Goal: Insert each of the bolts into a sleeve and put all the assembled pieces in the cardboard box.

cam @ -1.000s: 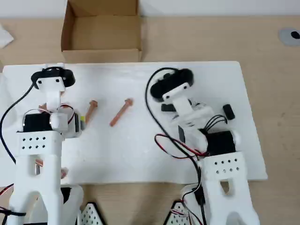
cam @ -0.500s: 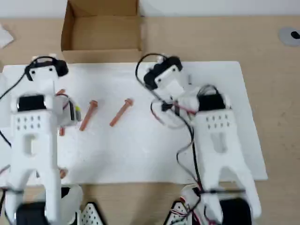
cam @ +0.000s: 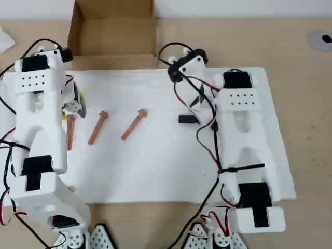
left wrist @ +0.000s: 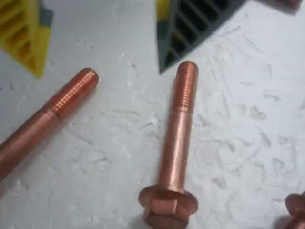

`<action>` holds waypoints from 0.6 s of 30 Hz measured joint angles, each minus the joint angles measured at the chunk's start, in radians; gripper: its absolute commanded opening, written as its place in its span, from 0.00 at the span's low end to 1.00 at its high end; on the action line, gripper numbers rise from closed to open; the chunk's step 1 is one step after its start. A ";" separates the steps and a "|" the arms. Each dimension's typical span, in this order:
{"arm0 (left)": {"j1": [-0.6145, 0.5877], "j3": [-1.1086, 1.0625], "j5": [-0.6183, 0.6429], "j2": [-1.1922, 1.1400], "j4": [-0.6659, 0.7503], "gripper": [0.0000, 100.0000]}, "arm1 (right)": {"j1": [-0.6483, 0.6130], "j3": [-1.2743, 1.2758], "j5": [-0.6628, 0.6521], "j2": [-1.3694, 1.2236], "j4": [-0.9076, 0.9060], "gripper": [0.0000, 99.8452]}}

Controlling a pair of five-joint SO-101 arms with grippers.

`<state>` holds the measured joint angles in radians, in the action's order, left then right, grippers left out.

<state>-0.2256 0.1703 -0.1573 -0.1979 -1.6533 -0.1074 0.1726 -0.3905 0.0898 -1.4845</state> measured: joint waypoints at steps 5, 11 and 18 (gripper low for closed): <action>0.002 -0.049 -0.147 0.000 -0.006 0.18 | 0.052 0.000 -0.026 -0.035 -0.005 0.03; 0.017 -0.157 -0.178 0.000 0.054 0.18 | 0.083 0.000 -0.048 -0.057 -0.020 0.03; 0.144 -0.189 -0.149 0.000 0.130 0.18 | 0.084 0.000 -0.049 -0.057 -0.058 0.03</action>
<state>-0.0813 -0.0184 -0.3061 -0.1979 -1.5228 -0.0230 0.1726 -0.4396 0.0330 -1.5428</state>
